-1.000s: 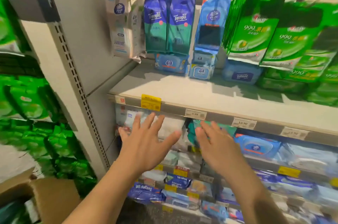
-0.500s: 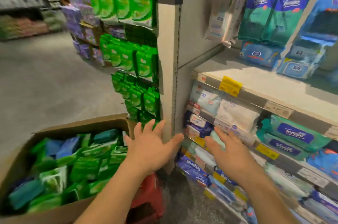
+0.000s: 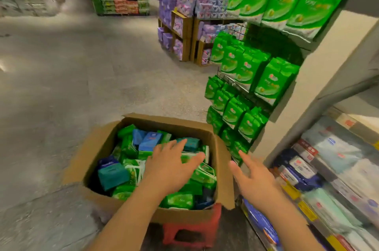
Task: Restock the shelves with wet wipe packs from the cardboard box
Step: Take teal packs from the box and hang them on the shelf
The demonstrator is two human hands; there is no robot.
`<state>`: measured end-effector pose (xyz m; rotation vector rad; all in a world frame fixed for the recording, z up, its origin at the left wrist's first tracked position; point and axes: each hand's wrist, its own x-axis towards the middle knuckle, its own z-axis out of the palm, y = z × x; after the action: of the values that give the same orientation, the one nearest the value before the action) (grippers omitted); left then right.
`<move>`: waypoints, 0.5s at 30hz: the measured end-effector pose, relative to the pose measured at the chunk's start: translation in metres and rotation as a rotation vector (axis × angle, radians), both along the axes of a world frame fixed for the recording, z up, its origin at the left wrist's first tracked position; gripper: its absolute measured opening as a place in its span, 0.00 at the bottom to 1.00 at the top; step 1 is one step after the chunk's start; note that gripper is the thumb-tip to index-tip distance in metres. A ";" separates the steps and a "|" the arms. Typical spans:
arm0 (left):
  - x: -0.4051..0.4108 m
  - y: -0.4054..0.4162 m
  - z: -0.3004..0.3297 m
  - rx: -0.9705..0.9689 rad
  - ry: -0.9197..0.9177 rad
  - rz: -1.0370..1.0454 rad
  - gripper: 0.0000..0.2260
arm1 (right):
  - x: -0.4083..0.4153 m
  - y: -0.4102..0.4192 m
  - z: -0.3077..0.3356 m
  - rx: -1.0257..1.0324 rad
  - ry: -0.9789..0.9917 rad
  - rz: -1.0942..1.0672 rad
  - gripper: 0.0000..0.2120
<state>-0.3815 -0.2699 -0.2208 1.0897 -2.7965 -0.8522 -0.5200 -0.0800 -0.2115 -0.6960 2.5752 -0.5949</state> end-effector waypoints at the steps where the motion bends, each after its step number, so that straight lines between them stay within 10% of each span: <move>1: 0.008 -0.019 -0.003 0.031 0.007 0.024 0.44 | 0.003 -0.021 -0.006 -0.003 -0.011 0.031 0.48; 15: 0.078 -0.224 -0.058 0.493 0.217 0.351 0.37 | 0.046 -0.245 -0.068 -0.004 -0.109 0.221 0.24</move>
<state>-0.3039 -0.4936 -0.2790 1.3838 -2.1770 -1.5416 -0.4741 -0.3245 -0.2794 -0.9084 2.3574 -0.5498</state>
